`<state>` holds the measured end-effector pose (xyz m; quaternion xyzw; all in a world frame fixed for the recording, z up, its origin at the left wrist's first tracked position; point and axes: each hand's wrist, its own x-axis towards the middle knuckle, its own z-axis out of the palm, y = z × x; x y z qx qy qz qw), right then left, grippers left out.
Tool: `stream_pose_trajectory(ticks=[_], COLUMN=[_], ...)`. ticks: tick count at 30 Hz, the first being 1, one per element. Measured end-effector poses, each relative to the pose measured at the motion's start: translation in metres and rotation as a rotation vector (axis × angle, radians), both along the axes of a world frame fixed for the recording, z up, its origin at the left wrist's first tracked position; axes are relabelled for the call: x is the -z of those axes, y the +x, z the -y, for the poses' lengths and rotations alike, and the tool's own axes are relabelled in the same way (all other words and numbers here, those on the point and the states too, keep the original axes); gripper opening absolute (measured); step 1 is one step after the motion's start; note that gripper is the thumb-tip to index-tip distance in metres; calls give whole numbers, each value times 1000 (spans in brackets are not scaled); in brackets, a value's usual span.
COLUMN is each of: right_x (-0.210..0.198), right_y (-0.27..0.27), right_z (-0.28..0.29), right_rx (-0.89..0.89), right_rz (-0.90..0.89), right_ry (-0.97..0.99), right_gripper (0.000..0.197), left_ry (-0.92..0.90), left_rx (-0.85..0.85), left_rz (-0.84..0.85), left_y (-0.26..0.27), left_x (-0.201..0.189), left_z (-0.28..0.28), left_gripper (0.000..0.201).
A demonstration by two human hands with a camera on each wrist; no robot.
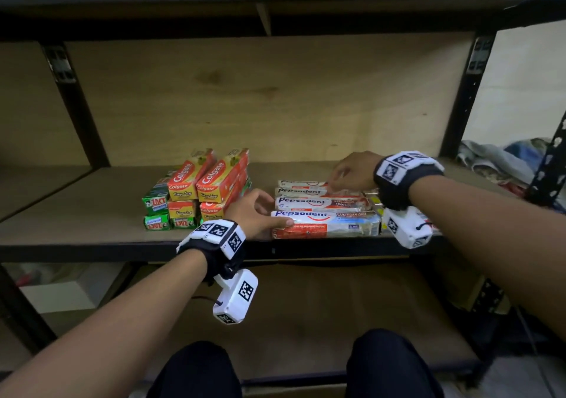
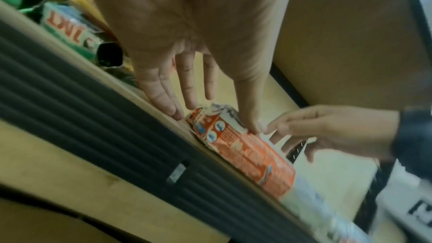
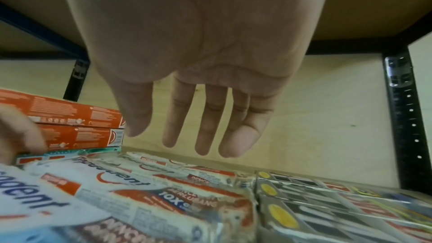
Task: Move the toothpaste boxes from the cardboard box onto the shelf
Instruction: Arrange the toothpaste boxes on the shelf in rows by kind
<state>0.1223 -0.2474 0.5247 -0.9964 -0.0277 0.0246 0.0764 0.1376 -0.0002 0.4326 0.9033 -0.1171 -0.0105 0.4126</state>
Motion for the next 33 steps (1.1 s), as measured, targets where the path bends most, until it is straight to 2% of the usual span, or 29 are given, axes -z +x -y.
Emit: stream_pose_trajectory(ticks=[3,6,10,13,16,18,21,25,28,33], right_x=[7,15,25,36,40,38,36,34,34,35], right_y=[34,60,85,95,98,97,94,92,92,92], right_z=[-11,-21,-31,-37,-37,-35,-35,-36,-38,-37], right_rx=[-5,18,27,-11,-18,-27,-46,-63,-76,-78], right_rz=[-57,-91,-162,-203,-190,-192,-185,-185,-195,-188], right_ry=[-48,-114,-119,-169,-208,-226,-243,-270,-302,-271], right_gripper=[39,53,61,62,59,57,56,56,56,55], left_ry=[-53,-71,-62,-47,65,197,382,378,439,534], left_rx=[14,34,46,76,190,267,329,299,258,342], left_rz=[-98,-114,-43,73,230,258,269,313,361,377], left_y=[9,14,14,14,12,14,17,18,16,7], left_x=[6,10,16,21,14,5,-3,-5,-5,-1], left_z=[-11,-15,-12,-13,-13,-10,-6,1,6,26], left_gripper=[82,84,80,73,55,50,55,52,52,70])
